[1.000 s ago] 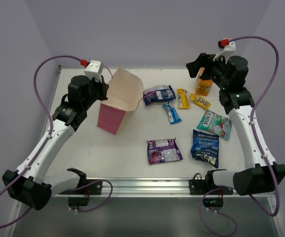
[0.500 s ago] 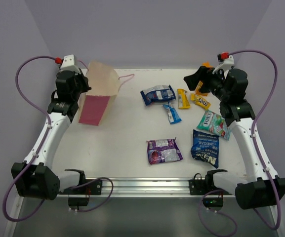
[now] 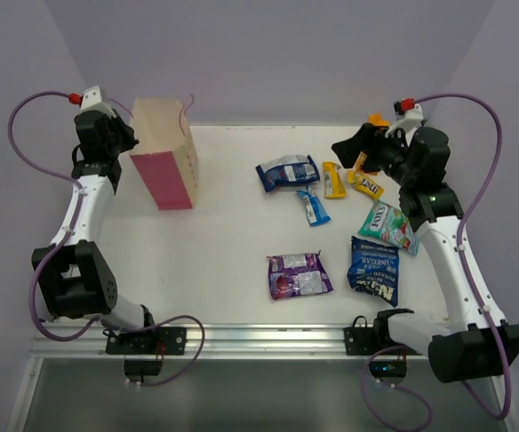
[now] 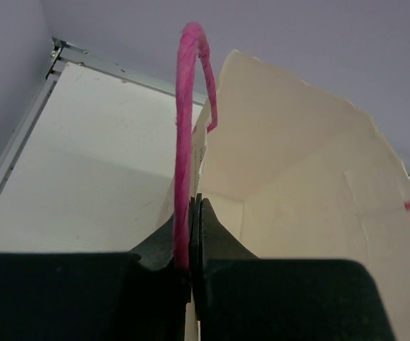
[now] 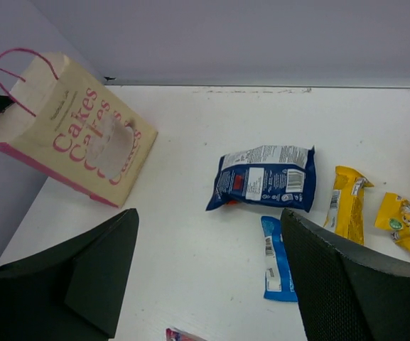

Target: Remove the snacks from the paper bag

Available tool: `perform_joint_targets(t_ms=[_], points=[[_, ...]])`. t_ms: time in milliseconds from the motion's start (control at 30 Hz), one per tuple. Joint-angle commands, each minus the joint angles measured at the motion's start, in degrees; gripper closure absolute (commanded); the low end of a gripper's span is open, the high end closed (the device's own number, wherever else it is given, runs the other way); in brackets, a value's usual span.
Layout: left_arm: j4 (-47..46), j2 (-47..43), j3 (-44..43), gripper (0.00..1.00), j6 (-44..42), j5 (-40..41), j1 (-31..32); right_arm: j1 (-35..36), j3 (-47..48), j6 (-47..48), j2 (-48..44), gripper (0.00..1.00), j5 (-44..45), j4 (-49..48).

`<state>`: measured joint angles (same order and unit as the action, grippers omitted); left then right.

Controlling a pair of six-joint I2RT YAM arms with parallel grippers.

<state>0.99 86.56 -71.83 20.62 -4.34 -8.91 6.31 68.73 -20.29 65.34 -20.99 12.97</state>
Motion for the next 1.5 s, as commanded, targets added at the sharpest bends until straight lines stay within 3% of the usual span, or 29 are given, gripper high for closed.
perform_joint_targets(t_ms=[0,67,167,267,300,400,467,500,600,800,933,1067,1233,1467], points=[[0.05,-0.35,-2.35,1.0,0.03,0.29,-1.02,-0.15,-0.44,0.43,-1.97,0.16,-1.24,0.03],[2.08,0.18,-2.7,1.0,-0.32,0.82,-1.2,-0.15,-0.18,0.52,-1.97,0.16,-1.5,0.21],[4.53,0.89,-3.22,0.88,-0.84,1.0,-1.2,-0.15,0.7,0.87,-2.06,0.15,-1.51,1.26],[6.9,0.19,-4.89,0.64,-1.64,1.96,-1.2,-0.15,2.02,1.75,-2.76,0.13,-0.63,2.93],[7.52,-0.08,-5.42,0.51,-1.81,2.4,-1.2,-0.15,2.46,1.92,-3.02,0.12,-0.28,3.89],[9.9,-1.13,-7.61,0.29,-2.6,3.46,-1.2,-0.24,4.13,2.71,-4.34,0.07,0.95,5.91],[11.91,-1.57,-9.37,0.2,-3.3,3.81,-1.2,-0.15,5.53,3.59,-5.65,0.01,1.83,6.8],[12.71,-2.01,-9.99,0.11,-3.48,3.99,-1.2,-0.15,6.15,3.94,-6.1,0.01,2.53,8.11],[16.75,-3.33,-12.8,0.0,-4.01,3.81,-1.2,-0.15,9.4,5.7,-8.29,0.01,6.21,11.62],[29.49,-9.83,-19.48,0.0,-5.76,2.23,-1.2,-0.15,18.36,9.91,-14.61,0.01,17.29,20.15],[32.66,-19.22,-18.09,0.0,-6.12,1.53,-1.11,-0.15,20.3,12.99,-21.46,0.01,27.64,20.87],[32.48,-30.46,-16.06,0.0,-9.89,5.73,5.01,-0.24,18.99,16.51,-28.94,0.01,31.18,19.64],[36.97,-36.98,-17.29,0.0,-12.71,9.6,10.65,0.11,14.78,17.57,-39.74,0.01,32.6,17.35],[36.45,-47.0,-13.07,0.0,-15.7,16.11,14.44,1.51,12.57,18.8,-46.53,0.01,33.65,17.0]])
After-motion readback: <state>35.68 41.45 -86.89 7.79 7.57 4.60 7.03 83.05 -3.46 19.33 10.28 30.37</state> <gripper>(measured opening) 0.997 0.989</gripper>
